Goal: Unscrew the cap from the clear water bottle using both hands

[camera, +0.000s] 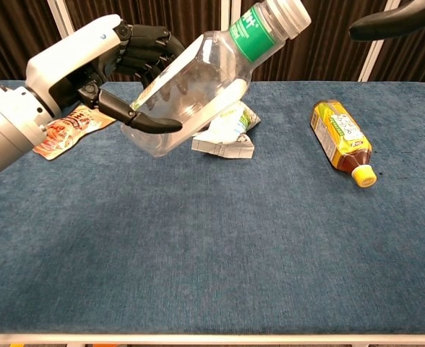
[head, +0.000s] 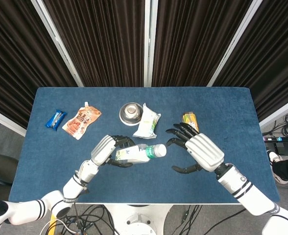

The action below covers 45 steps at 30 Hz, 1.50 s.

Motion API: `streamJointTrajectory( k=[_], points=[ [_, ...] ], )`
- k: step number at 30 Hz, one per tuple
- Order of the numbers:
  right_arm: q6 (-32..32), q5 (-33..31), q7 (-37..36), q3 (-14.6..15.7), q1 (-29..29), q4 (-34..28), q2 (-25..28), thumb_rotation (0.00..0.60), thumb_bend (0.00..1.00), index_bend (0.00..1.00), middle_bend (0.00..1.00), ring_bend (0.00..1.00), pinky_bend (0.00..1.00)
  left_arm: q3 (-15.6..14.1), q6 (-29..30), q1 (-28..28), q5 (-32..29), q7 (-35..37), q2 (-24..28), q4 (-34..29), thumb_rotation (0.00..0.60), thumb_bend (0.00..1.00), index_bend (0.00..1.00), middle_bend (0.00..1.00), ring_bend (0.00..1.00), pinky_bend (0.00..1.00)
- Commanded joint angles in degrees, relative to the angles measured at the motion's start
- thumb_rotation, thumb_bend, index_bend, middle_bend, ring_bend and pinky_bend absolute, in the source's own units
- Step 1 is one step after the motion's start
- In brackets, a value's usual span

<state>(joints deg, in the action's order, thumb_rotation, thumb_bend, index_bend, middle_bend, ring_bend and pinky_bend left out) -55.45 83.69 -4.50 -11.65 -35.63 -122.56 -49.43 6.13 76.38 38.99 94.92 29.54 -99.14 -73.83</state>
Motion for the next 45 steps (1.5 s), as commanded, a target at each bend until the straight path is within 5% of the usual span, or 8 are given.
streamJointTrajectory(
  k=[1,45],
  points=[
    [0.06,-0.92,0.05,-0.27,-0.33,0.48,-0.46,0.471,0.14,0.32,0.12,0.0,0.0,-0.11,-0.01,0.14,0.15,-0.16,0.12,0.0,0.6,0.32,0.61,0.58,0.51,0.59],
    [-2.26,1.75,2.35,0.42,-0.96,-0.39,-2.45,0.471,0.14,0.32,0.12,0.0,0.0,-0.82,-1.33,1.42,-0.41,-1.22,0.18,-0.88,0.6,0.32,0.61,0.58,0.51,0.6]
  ],
)
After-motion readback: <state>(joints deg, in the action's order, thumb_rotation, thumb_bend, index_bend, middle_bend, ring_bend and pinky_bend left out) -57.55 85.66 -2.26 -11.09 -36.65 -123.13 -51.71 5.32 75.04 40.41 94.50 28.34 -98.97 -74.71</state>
